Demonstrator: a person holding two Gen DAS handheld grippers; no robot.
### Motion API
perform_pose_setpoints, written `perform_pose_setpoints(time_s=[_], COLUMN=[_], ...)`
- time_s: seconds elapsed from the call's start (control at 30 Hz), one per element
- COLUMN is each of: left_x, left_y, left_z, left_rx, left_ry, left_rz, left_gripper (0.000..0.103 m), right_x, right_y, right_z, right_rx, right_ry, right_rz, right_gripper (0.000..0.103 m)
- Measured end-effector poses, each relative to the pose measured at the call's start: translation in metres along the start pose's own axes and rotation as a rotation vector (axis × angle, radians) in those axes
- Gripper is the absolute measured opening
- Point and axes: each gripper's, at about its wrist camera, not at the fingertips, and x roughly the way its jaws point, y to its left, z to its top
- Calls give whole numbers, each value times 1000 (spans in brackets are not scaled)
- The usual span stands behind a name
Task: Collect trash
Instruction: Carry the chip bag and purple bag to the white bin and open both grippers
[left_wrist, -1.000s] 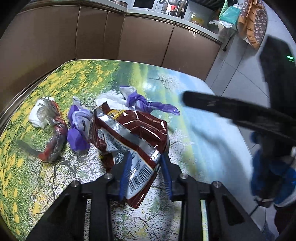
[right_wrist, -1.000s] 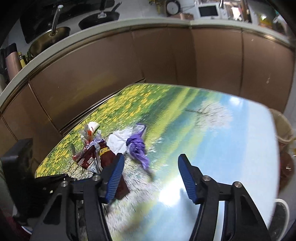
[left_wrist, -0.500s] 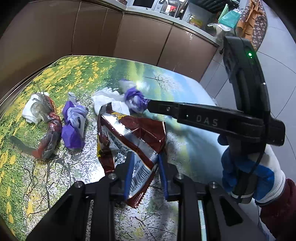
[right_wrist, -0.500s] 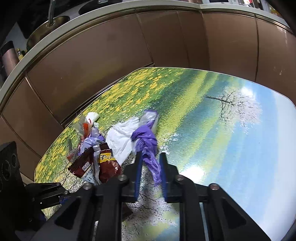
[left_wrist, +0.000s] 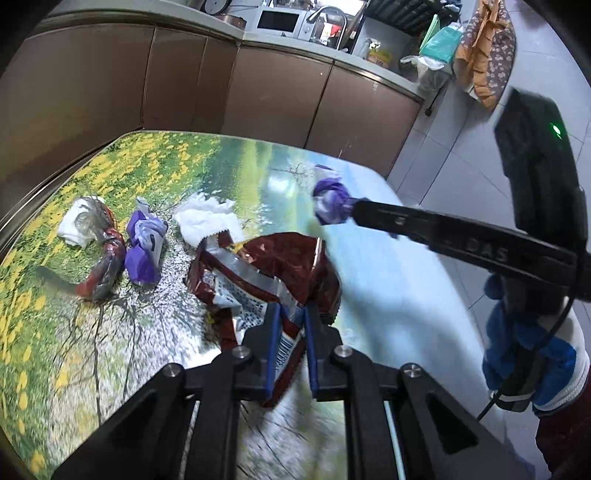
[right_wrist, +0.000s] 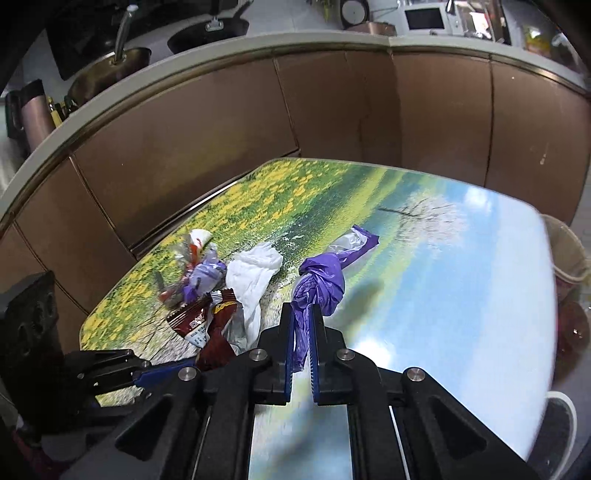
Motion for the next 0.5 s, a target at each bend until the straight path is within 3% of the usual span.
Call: perform_pose_setpoints(time_s=[0.5], left_x=[-86], left_y=[-37], left_z=[-9], left_rx=[10], left_ry=[-99], left_rz=[14], left_gripper=[9], right_x=[-133], right_y=[12], right_z=[-42], right_rx=[31], right_ry=[-154], right_rz=[-41], right_gripper=[7])
